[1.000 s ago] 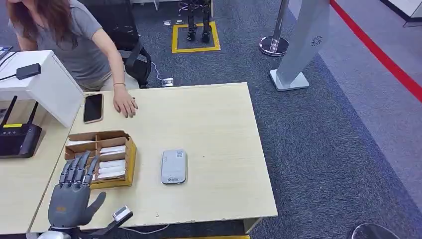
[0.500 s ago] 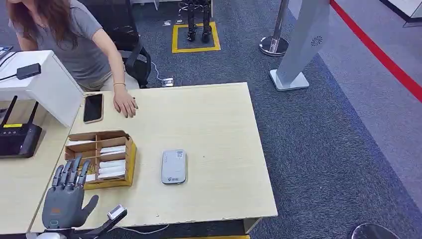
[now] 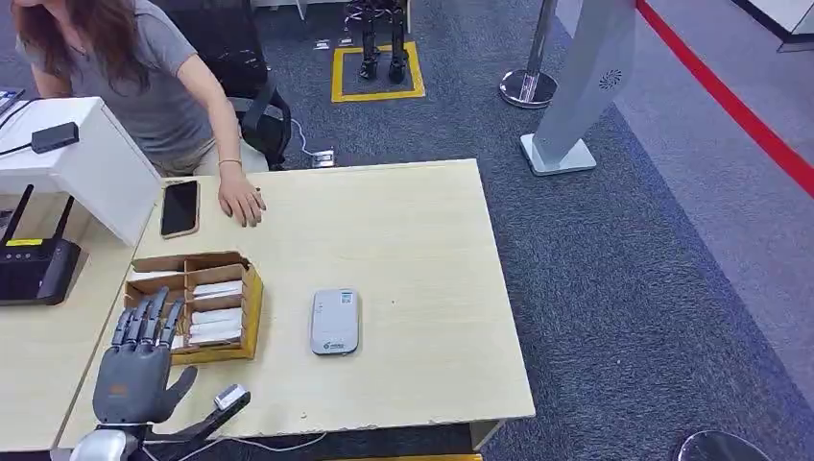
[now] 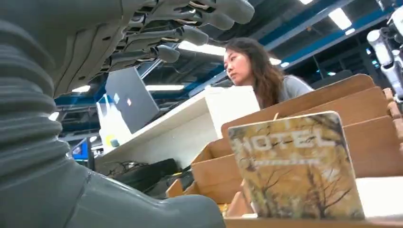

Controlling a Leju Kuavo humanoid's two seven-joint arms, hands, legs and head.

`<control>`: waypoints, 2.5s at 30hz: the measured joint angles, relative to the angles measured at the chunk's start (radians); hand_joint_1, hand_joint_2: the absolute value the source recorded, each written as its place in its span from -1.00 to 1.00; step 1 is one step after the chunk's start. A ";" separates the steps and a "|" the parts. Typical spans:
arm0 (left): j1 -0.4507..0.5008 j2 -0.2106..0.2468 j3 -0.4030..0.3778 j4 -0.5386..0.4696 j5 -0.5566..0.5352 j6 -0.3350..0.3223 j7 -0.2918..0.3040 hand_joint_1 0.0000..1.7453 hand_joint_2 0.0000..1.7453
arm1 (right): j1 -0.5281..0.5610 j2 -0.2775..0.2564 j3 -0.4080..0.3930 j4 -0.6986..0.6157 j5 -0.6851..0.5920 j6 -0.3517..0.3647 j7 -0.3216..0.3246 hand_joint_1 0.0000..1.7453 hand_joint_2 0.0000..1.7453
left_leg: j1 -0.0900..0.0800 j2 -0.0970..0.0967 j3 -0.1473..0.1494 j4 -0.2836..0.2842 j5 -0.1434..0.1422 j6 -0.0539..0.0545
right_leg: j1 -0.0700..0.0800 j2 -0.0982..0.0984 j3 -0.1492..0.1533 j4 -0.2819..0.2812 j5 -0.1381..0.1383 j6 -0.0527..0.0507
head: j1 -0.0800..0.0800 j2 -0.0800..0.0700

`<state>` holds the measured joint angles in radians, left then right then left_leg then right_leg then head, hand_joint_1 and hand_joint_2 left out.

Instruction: Pass the card to the sensor for recognition and then transmit it.

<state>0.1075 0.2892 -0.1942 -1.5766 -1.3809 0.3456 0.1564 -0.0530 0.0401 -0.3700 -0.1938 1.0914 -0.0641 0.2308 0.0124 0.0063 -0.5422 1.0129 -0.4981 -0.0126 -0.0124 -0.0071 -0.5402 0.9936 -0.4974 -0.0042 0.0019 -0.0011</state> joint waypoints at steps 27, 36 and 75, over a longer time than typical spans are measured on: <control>-0.065 -0.047 -0.054 0.062 0.033 -0.042 -0.023 -0.42 1.00 | -0.012 0.002 -0.003 0.000 0.039 0.000 -0.002 -1.00 1.00 | 0.000 0.000 0.000 0.000 0.000 0.000 | 0.000 0.000 0.000 0.000 0.000 0.000 | 0.000 0.000; -0.070 -0.047 -0.060 0.063 0.054 -0.092 0.012 0.74 1.00 | -0.011 0.002 -0.016 0.000 0.048 -0.027 -0.012 -1.00 1.00 | 0.000 0.000 0.000 0.000 0.000 0.000 | 0.000 0.000 0.000 0.000 0.000 0.000 | 0.000 0.000; -0.210 -0.071 -0.127 -0.140 0.148 -0.089 -0.012 1.00 1.00 | -0.013 -0.007 -0.057 -0.002 0.102 -0.056 -0.033 -1.00 1.00 | 0.000 0.000 0.000 0.001 0.000 0.000 | 0.000 0.000 0.000 0.000 0.001 0.000 | 0.000 0.000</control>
<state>-0.1021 0.2178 -0.3208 -1.7162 -1.2329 0.2567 0.1442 -0.0656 0.0332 -0.4272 -0.1953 1.1929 -0.1198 0.1976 0.0123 0.0063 -0.5420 1.0140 -0.4976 -0.0128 -0.0124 -0.0073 -0.5402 0.9938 -0.4967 -0.0041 0.0016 -0.0011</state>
